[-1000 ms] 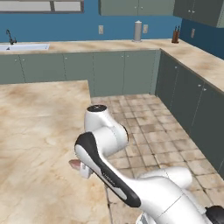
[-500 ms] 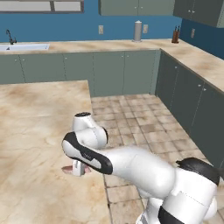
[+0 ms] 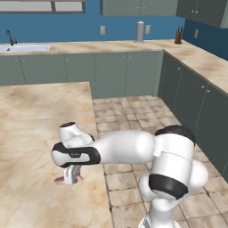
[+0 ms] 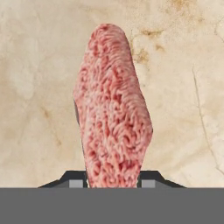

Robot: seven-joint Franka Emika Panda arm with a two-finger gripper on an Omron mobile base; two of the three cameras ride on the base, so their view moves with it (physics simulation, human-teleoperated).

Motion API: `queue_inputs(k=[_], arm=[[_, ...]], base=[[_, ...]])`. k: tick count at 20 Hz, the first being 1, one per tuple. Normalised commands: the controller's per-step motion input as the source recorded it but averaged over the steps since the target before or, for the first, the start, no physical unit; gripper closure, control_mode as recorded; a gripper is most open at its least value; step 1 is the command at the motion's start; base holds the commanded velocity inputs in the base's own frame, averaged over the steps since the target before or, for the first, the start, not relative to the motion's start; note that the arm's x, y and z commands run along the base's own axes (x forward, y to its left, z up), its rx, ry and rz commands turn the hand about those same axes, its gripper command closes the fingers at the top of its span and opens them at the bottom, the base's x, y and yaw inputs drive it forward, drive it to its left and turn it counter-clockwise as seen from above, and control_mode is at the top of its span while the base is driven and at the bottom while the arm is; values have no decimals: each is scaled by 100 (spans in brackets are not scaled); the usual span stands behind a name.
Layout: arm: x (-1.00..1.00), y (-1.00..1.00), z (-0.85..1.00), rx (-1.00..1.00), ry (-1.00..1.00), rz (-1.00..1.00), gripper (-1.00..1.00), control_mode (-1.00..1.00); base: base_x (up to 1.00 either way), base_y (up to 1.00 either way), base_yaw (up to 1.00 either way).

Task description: Open the fridge, remove the apple, lemon, and steak, and place them on any counter.

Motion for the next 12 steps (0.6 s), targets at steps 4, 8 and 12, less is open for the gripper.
queue_inputs(k=[4, 8, 12], arm=[[0, 0, -16, 0, 0, 13, 100, -100], [0, 0, -23, 0, 0, 12, 100, -100], [0, 1, -23, 0, 0, 10, -100, -100]], base=[[0, 0, 0], [0, 0, 0], [0, 0, 0]])
